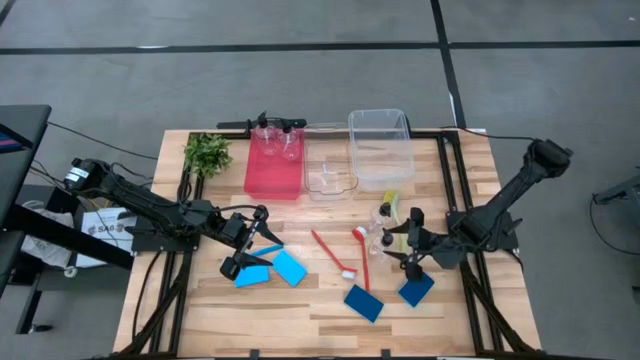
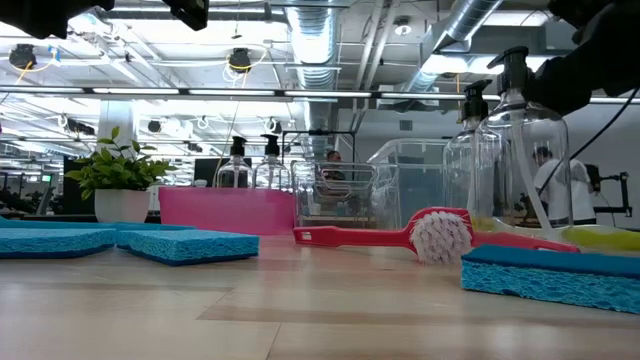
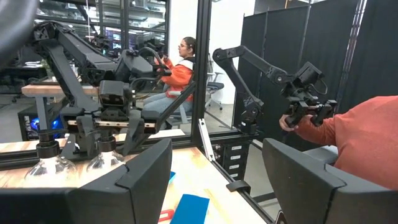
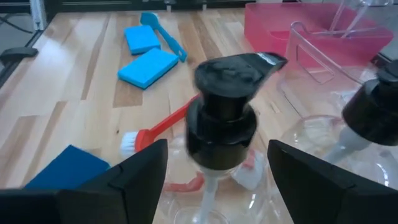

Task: Pick & Place Kitchen Sink Supplies
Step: Put the bottom transparent soap dispenser into the red bin

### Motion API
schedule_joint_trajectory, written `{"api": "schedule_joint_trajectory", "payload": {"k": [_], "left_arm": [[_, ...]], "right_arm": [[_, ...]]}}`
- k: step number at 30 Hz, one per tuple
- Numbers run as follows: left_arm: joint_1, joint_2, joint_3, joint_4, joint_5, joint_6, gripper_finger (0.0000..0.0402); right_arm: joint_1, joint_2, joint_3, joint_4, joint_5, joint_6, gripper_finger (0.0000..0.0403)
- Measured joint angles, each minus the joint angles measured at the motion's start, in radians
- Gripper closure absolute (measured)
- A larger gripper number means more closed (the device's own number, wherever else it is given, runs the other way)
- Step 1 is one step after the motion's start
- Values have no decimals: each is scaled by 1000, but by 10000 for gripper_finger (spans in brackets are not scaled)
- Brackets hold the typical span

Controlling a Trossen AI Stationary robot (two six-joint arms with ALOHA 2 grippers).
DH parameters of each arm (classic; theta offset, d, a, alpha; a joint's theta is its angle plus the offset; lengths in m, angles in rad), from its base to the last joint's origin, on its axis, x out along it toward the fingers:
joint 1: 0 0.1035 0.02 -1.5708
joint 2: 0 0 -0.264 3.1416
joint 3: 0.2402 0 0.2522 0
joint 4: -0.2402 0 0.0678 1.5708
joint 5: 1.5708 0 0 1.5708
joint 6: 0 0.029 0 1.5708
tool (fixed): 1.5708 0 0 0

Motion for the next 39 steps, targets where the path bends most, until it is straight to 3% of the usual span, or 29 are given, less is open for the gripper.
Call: {"api": "schedule_joint_trajectory", "payload": {"k": [15,33,39], "left_arm": [[0,0,0,0,0,0,149],[0,0,0,0,0,0,149],[0,0,0,0,0,0,149]], "right_arm": [[-17,-6,0,5,0,-10,141],[-17,-6,0,12,-2,-8,273],[-16,-6,0,50,-3,-19,253]]}}
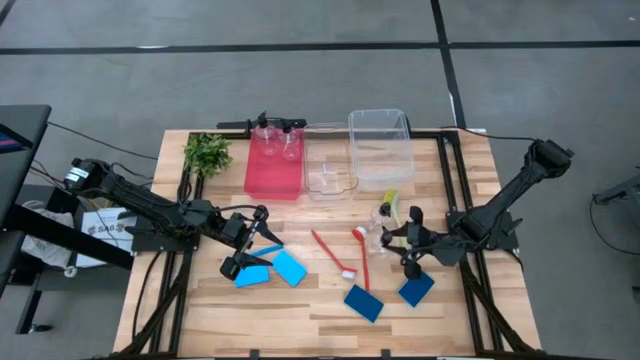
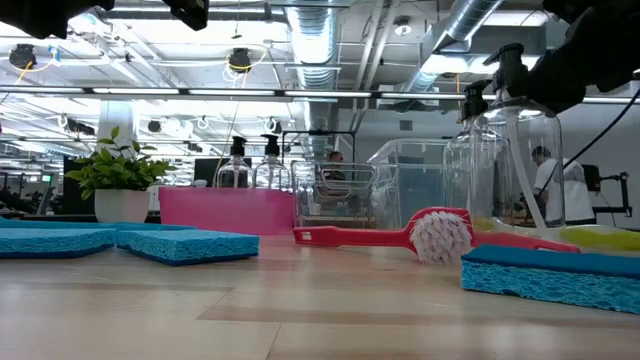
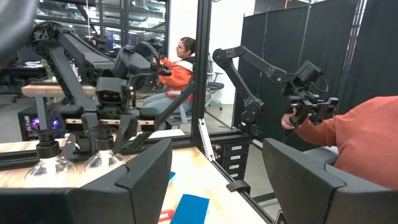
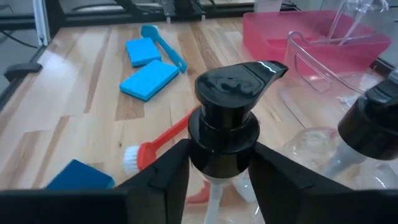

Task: Pick & Place Kitchen Sink Supplies
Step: Put the bottom transparent soap dispenser into the red bin

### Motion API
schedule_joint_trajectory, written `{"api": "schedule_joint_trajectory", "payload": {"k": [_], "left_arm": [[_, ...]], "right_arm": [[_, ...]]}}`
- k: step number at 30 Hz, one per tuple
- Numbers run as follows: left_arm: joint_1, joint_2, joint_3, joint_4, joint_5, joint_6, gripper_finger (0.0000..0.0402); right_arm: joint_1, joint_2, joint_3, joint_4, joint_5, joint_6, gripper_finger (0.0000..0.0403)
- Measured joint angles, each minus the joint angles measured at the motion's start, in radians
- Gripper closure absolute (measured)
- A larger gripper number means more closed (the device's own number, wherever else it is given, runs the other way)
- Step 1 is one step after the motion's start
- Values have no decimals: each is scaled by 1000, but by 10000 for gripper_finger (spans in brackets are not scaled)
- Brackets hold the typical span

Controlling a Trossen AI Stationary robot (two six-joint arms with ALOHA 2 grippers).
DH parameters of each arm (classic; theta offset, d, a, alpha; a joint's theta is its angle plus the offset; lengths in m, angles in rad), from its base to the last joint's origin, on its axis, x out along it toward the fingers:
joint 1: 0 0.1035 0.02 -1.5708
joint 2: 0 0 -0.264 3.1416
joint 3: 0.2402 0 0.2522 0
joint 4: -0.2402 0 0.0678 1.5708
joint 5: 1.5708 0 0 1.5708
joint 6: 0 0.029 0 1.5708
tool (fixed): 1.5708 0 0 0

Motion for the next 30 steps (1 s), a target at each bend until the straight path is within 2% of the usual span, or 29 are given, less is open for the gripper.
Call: {"api": "schedule_joint_trajectory", "payload": {"k": [3,7,16,19,30], "left_arm": [[0,0,0,0,0,0,149],[-6,0,0,5,0,45,149],[-8,0,0,15,1,55,149],[-8,0,0,15,0,53,149],[-8,0,0,15,0,53,149]], "right_arm": [[0,0,0,21,0,0,235],[0,0,0,50,0,0,231],[0,0,0,89,0,-52,268],[0,0,0,89,0,-52,268],[2,1,0,79,-1,-51,191]]}}
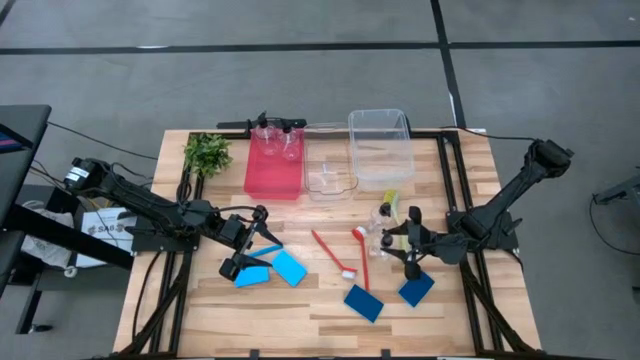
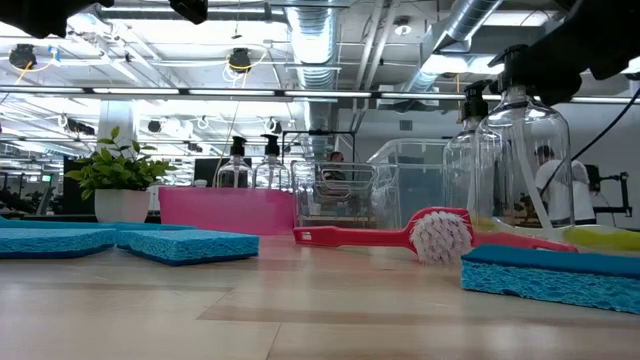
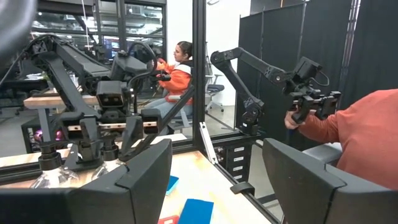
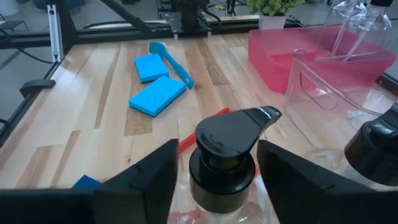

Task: Pick & Place Kitchen Sink Supplies
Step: Put the bottom transparent soap dispenser into the red bin

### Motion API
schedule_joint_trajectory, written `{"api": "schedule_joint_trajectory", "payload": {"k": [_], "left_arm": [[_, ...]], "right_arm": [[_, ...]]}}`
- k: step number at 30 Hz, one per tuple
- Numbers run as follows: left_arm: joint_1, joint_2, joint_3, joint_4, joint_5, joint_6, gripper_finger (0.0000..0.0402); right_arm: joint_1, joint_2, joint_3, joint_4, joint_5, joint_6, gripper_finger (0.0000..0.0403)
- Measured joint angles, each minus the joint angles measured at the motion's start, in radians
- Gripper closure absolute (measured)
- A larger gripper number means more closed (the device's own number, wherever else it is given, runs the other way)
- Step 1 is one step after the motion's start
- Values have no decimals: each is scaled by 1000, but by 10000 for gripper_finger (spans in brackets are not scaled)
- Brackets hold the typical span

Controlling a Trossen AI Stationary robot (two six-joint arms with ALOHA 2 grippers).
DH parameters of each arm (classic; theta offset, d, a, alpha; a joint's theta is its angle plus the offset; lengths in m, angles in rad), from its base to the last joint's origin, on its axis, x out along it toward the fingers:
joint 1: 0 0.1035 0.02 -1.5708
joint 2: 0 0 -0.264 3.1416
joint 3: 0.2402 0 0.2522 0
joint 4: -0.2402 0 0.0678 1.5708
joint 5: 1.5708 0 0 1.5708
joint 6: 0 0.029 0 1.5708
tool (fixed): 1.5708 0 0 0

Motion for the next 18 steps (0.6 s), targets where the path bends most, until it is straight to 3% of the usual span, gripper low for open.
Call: {"api": "schedule_joint_trajectory", "payload": {"k": [7,18], "left_arm": [[0,0,0,0,0,-1,149],[0,0,0,0,0,-1,149]], "right_arm": [[0,0,0,-98,-1,34,152],[0,0,0,-149,-23,44,147]]}}
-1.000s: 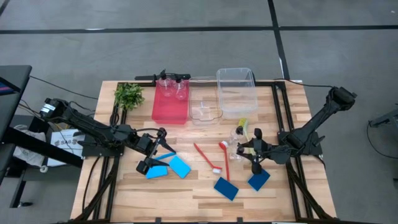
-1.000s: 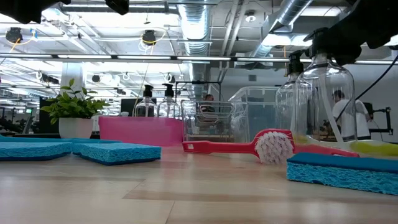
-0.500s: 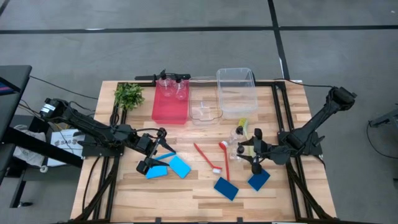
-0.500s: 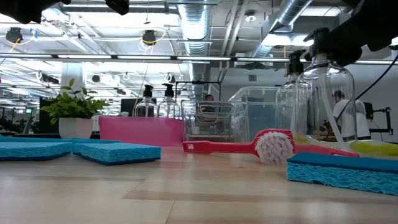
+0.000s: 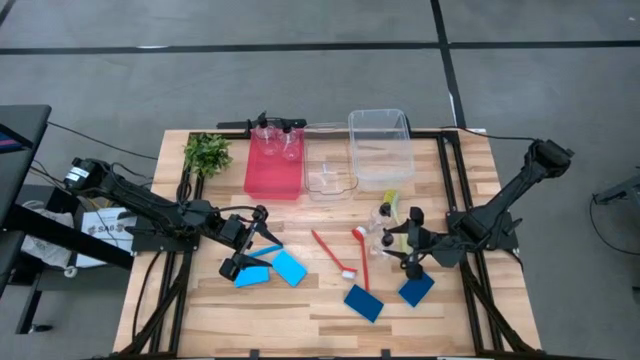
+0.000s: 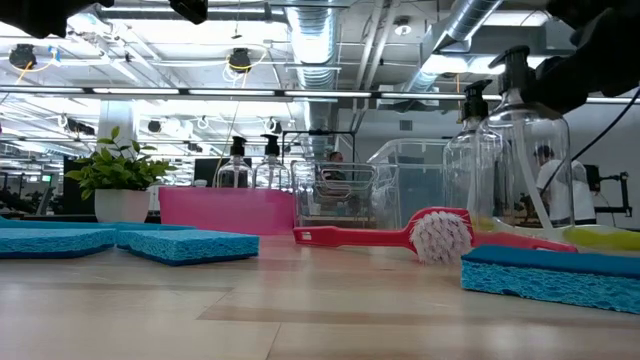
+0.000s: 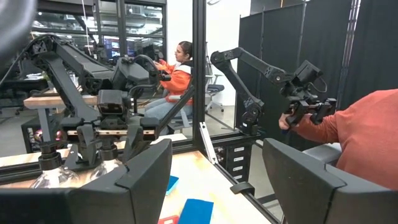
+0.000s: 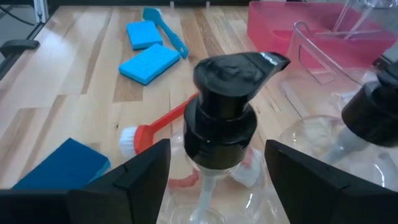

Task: Pick & Place Kitchen Sink Supplies
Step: Put the bottom transparent soap dispenser into the red bin

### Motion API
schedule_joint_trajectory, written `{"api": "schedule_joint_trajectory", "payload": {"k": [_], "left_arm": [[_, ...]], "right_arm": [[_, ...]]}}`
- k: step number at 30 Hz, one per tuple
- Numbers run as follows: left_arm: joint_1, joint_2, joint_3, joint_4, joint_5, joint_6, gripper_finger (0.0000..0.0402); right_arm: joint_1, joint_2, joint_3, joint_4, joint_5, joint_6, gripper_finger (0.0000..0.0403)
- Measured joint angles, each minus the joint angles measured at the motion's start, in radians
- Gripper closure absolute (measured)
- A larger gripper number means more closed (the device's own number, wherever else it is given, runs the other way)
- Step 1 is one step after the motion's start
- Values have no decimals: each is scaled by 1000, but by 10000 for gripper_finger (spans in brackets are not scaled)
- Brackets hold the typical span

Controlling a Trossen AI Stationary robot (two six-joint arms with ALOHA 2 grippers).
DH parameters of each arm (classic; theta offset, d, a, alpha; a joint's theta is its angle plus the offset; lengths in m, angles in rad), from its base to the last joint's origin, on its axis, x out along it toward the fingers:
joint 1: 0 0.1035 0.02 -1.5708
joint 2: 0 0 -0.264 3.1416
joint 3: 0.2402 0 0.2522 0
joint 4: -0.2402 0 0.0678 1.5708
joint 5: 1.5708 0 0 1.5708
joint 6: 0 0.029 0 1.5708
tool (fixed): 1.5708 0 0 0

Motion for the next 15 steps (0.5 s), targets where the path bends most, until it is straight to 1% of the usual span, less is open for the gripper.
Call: {"api": "schedule_joint_trajectory", "payload": {"k": [5,8,11,15], "left_arm": [[0,0,0,0,0,-3,149],[0,0,0,0,0,-3,149],[0,0,0,0,0,-3,149],[0,0,0,0,0,-3,149]], "right_arm": [[0,0,0,-5,0,8,148],[0,0,0,-6,0,8,155],[0,0,0,-6,0,8,171],[0,0,0,-4,1,8,204]]}}
